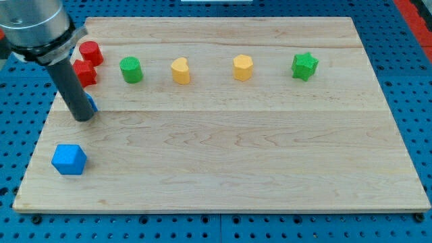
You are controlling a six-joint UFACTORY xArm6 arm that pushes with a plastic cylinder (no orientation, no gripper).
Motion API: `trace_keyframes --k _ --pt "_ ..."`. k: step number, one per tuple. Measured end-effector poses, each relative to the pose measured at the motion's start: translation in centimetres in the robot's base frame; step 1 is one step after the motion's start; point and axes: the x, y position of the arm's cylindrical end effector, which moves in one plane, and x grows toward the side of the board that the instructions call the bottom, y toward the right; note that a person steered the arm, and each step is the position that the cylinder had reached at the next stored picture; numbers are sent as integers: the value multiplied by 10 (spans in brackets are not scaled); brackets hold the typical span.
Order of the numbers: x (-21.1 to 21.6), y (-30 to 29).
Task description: Place the blue cube to the bottom right of blue triangle
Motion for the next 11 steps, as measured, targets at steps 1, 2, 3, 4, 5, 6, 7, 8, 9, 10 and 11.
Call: trace_keyframes --k 1,2,3,4,5,6,7,8,9,10,11 --pt "2 -10" --pt "52 70" --pt "139 108" --pt "154 32" --pt "111 10" --pt "78 24" --pt "37 8" --pt "33 -17" --pt "49 -40" --pt "40 -69" --pt "29 -73"
